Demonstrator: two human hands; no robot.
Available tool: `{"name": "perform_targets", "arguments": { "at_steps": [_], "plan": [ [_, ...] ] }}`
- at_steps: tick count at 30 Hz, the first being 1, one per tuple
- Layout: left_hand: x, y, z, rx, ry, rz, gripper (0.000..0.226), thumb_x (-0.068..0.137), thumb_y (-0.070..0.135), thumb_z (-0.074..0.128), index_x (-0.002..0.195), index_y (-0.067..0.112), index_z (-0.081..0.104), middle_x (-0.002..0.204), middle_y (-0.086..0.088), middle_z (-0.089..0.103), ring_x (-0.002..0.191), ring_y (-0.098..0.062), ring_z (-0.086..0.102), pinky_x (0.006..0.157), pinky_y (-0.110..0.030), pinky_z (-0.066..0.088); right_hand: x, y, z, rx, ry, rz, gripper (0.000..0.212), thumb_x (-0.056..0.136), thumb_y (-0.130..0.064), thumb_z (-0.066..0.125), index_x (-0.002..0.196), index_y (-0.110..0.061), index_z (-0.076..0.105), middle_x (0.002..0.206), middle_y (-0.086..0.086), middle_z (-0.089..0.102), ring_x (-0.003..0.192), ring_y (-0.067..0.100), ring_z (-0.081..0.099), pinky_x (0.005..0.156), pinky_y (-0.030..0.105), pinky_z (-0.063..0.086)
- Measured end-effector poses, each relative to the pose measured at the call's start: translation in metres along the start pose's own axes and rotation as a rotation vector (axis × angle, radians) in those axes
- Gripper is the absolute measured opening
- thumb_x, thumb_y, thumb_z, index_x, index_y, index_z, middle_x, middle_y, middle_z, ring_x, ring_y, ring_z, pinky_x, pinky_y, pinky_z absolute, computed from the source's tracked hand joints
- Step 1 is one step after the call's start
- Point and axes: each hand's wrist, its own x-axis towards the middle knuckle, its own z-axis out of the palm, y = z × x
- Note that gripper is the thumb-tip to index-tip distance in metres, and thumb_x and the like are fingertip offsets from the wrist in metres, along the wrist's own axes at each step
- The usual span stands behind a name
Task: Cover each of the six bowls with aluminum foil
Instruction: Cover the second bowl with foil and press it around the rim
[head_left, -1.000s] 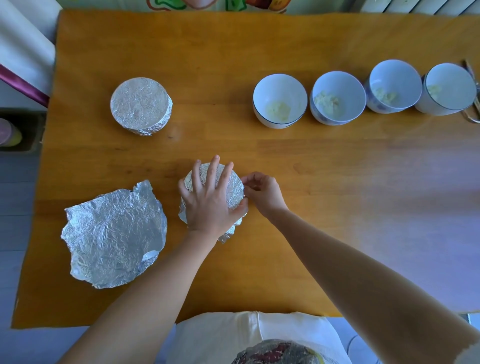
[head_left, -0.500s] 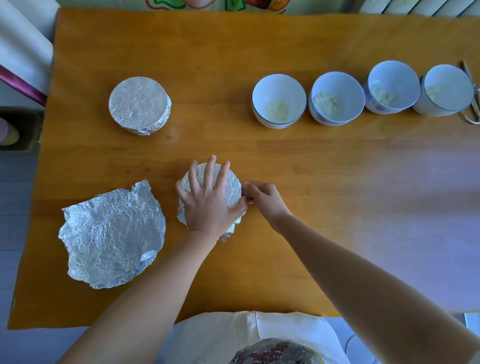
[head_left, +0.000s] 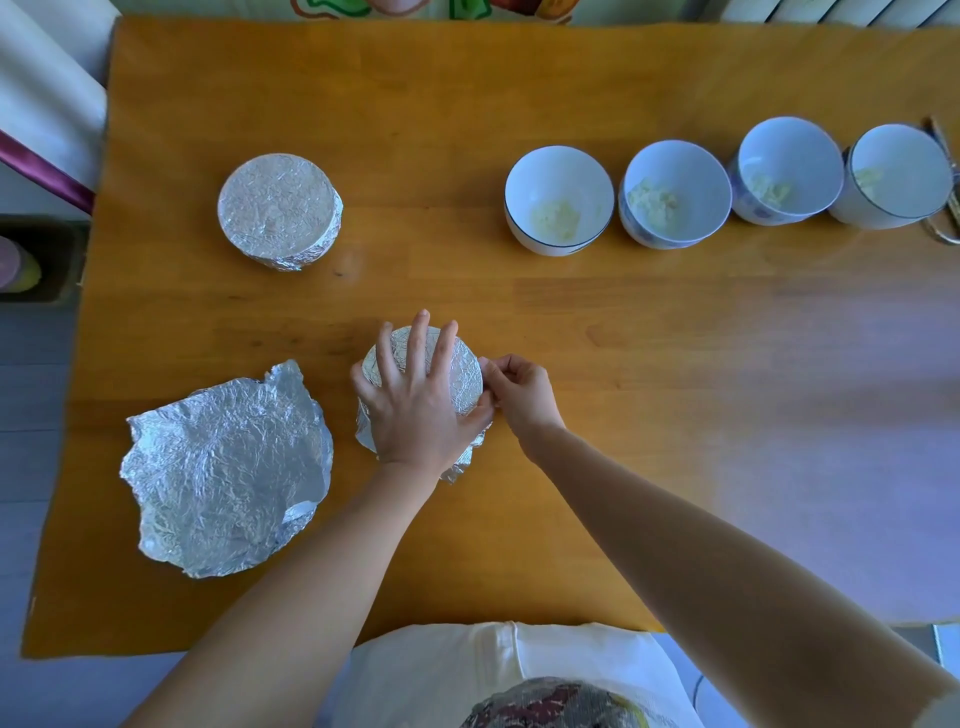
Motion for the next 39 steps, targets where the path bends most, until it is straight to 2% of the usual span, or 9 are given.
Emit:
{"name": "perform_targets", "arguments": {
  "at_steps": [3,8,11,15,20,27,31,35,39],
  "plan": [
    [0.0,0.0,0.0,-0.003,-0.008,-0.008,0.084,0.081,0.074,0.032,0.151,0.029,0.035,0.16,-0.002,0.031,0.144,-0.037,0.028,0.099,-0.058,0.029,-0.003,0.003,0.004,0.036,0.074,-0.009,0.019,0.091,-0.023,0.068,0.086,-0.006,0.061,0.065,0.001,0.062,0.052,0.009,0.051,0.052,0.023,0.043],
    [0.001,0.001,0.0,-0.028,-0.011,-0.028,0.083,0.081,0.076,0.032,0.15,0.029,0.037,0.16,-0.001,0.032,0.143,-0.038,0.028,0.099,-0.059,0.029,-0.007,-0.002,-0.003,0.02,0.022,-0.036,0.026,0.096,-0.021,0.061,0.077,-0.005,0.067,0.059,-0.003,0.062,0.051,0.004,0.054,0.054,0.018,0.045],
    [0.002,0.005,0.001,-0.044,-0.013,-0.097,0.083,0.082,0.077,0.034,0.149,0.029,0.036,0.159,-0.001,0.032,0.144,-0.037,0.027,0.098,-0.059,0.029,-0.011,-0.004,-0.011,0.069,-0.121,-0.018,0.031,0.102,-0.025,0.049,0.105,-0.004,0.072,0.092,0.004,0.072,0.082,0.008,0.067,0.074,0.019,0.053],
    [0.004,0.014,-0.004,-0.099,-0.049,-0.19,0.083,0.085,0.079,0.022,0.153,0.031,0.029,0.161,0.0,0.027,0.147,-0.036,0.021,0.102,-0.061,0.025,-0.011,-0.006,-0.014,0.025,-0.258,0.009,0.041,0.096,-0.041,0.045,0.121,-0.016,0.066,0.111,0.007,0.068,0.106,0.016,0.062,0.097,0.033,0.048],
    [0.004,0.021,-0.014,-0.41,-0.029,-0.337,0.074,0.089,0.058,0.002,0.157,0.035,0.018,0.166,0.006,0.011,0.151,-0.026,0.001,0.112,-0.059,0.009,-0.009,-0.012,-0.016,-0.086,-0.342,-0.026,0.039,0.099,-0.026,0.042,0.135,-0.02,0.055,0.097,-0.009,0.062,0.086,0.007,0.056,0.083,0.023,0.044],
    [-0.012,0.018,-0.025,-0.552,-0.111,-0.467,0.065,0.099,0.049,0.024,0.159,0.028,0.013,0.167,0.005,0.002,0.152,-0.023,-0.006,0.117,-0.06,0.003,-0.003,-0.022,-0.015,-0.144,-0.424,-0.047,0.036,0.1,-0.006,0.037,0.126,-0.018,0.06,0.089,-0.007,0.064,0.069,-0.002,0.056,0.067,0.012,0.042],
    [-0.023,0.005,-0.022,-0.31,-0.06,-0.293,0.089,0.086,0.072,0.029,0.159,0.023,0.011,0.167,-0.005,0.003,0.152,-0.037,-0.006,0.115,-0.066,-0.001,0.005,-0.02,-0.01,-0.236,-0.419,-0.023,0.039,0.099,-0.016,0.04,0.132,-0.025,0.058,0.093,-0.008,0.062,0.082,0.009,0.052,0.078,0.03,0.038],
    [-0.011,-0.003,-0.016,-0.063,-0.084,0.026,0.099,0.078,0.091,0.015,0.159,0.034,0.012,0.166,-0.002,0.014,0.152,-0.04,0.005,0.112,-0.07,0.008,0.005,-0.023,-0.01,-0.231,-0.401,0.009,0.041,0.099,-0.013,0.04,0.137,-0.021,0.055,0.097,-0.006,0.061,0.086,0.009,0.053,0.077,0.024,0.042],
    [-0.006,-0.006,-0.008,0.008,-0.137,0.056,0.091,0.08,0.086,0.011,0.155,0.036,0.026,0.162,-0.001,0.027,0.148,-0.037,0.021,0.108,-0.066,0.023,0.003,-0.024,-0.014,-0.2,-0.403,-0.017,0.041,0.099,-0.008,0.04,0.134,-0.017,0.058,0.091,-0.004,0.061,0.077,0.004,0.054,0.071,0.013,0.043]
  ]
}}
